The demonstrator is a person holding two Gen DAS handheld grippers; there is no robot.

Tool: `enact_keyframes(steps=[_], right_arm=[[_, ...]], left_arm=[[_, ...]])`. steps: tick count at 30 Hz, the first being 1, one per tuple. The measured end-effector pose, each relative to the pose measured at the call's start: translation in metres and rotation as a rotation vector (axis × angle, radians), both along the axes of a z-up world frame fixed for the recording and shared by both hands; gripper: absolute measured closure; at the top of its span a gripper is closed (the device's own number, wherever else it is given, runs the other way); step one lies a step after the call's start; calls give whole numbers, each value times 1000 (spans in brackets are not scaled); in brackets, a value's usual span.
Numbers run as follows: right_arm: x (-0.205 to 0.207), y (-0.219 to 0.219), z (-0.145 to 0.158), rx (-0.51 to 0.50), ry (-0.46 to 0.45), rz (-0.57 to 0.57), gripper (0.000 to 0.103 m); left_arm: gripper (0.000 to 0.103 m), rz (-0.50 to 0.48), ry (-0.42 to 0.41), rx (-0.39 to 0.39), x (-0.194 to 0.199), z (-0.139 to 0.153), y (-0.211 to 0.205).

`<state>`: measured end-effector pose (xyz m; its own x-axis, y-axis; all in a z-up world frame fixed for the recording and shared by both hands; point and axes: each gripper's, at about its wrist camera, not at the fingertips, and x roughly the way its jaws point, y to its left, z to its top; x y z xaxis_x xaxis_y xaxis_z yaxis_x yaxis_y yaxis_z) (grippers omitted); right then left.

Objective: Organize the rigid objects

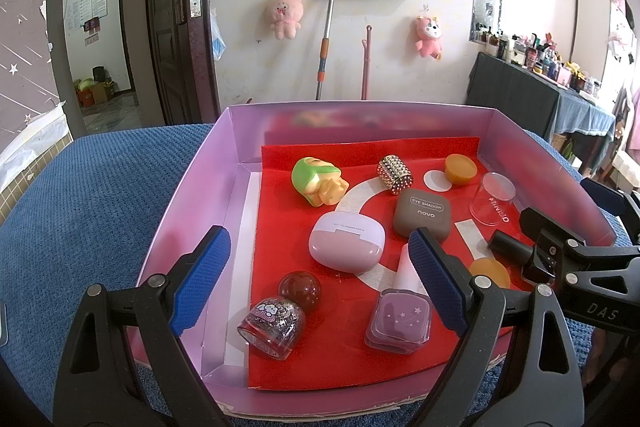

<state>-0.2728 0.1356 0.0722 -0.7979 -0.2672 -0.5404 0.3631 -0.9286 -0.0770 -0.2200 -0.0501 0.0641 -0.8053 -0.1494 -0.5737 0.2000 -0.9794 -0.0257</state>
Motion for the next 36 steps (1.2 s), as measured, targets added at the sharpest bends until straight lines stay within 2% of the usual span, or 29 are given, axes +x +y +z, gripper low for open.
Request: enact_keyframes(steps=[16, 19, 21, 24, 27, 31, 33, 36], right_arm=[[7, 2, 1, -4, 2, -10, 0], [18, 8, 7, -46, -42, 0, 0], [30, 16, 12, -73, -46, 2, 0], [49, 29, 15, -106, -90, 1, 0], [68, 36, 10, -92, -122, -4, 0], [84, 34, -7, -22, -201, 1, 0], [87, 34, -15, 0, -238, -6, 0], [93, 37, -24, 18, -254, -28, 0]], left_arm=[[12, 16, 6, 5, 7, 2, 0], [12, -3, -8, 53, 21, 6, 1], [12, -9, -6, 48, 34, 9, 5], [12, -23, -50, 31, 51, 6, 14], [12, -53, -125, 77, 62, -6, 19], [12, -38, -155, 18, 72, -14, 29], [12, -56, -225, 100, 72, -25, 27], [12, -44, -265, 181, 75, -37, 22]])
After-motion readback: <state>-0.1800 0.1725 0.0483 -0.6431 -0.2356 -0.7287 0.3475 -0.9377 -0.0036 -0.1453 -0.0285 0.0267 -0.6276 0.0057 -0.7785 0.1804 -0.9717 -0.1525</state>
